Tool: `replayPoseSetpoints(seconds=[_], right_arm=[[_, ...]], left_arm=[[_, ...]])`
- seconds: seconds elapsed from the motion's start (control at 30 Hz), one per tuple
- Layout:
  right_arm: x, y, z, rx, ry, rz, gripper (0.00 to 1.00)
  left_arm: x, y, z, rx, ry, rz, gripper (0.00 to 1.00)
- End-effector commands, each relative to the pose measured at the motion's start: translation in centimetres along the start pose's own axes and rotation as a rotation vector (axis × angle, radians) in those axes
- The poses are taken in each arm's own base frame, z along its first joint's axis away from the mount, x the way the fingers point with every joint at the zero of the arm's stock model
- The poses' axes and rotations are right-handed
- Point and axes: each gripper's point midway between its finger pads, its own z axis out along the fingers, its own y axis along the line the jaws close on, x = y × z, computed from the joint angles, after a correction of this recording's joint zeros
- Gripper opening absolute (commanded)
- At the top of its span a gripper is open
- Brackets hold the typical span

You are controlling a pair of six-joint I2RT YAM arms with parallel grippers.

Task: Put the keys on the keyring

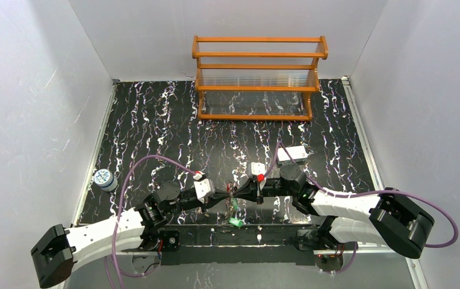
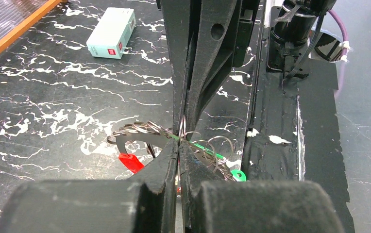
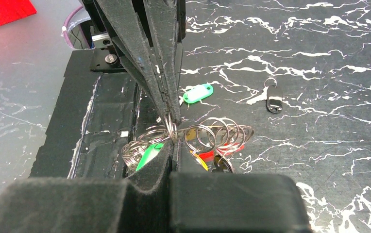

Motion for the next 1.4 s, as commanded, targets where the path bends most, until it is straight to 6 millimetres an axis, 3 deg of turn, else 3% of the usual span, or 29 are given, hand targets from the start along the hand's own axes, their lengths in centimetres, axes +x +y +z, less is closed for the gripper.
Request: replayPoseSetpoints(seconds=[0.0,0.2,0.3,0.5,0.77,1.03,1.37], right_arm=[[-2.5,-0.3,0.3,0.002,-0.061,-0.045,0.01],[-3.3,-1.4,-0.5,0.082,-0.056,-0.092,0.37],[-4.0,-2.2,-0.8,0.128,-0.035,-0.111,0.45],[-5.0,-2.1,-0.5,0.1,-0.014,-0.134,0.42],[-3.6,-1.8,0.3,0.047,0.014,-0.123,0.33],[-2.2,-2.2,0.3,0.06,0.064,-0.123,0.28],[-2.7,-2.6,1.0,0.051,0.05,-0.125,0.27]], left_arm=[[-2.5,0.5,-0.1,-0.036,-0.083,0.006,0.0],[-2.6,1.3,-0.5,-0.088,-0.045,-0.027,0.0],[-2.1,1.5,-0.5,-0.096,0.018,-0.032,0.0],[-1.3,2.2,-0.2,-0.119,0.147,-0.047,0.0],[-0.7,2.4,1.0,-0.102,0.242,-0.061,0.0],[-0.9,2.2,1.3,-0.088,0.235,-0.057,0.0],[-0.9,1.8,1.3,-0.067,0.21,-0.063,0.0]])
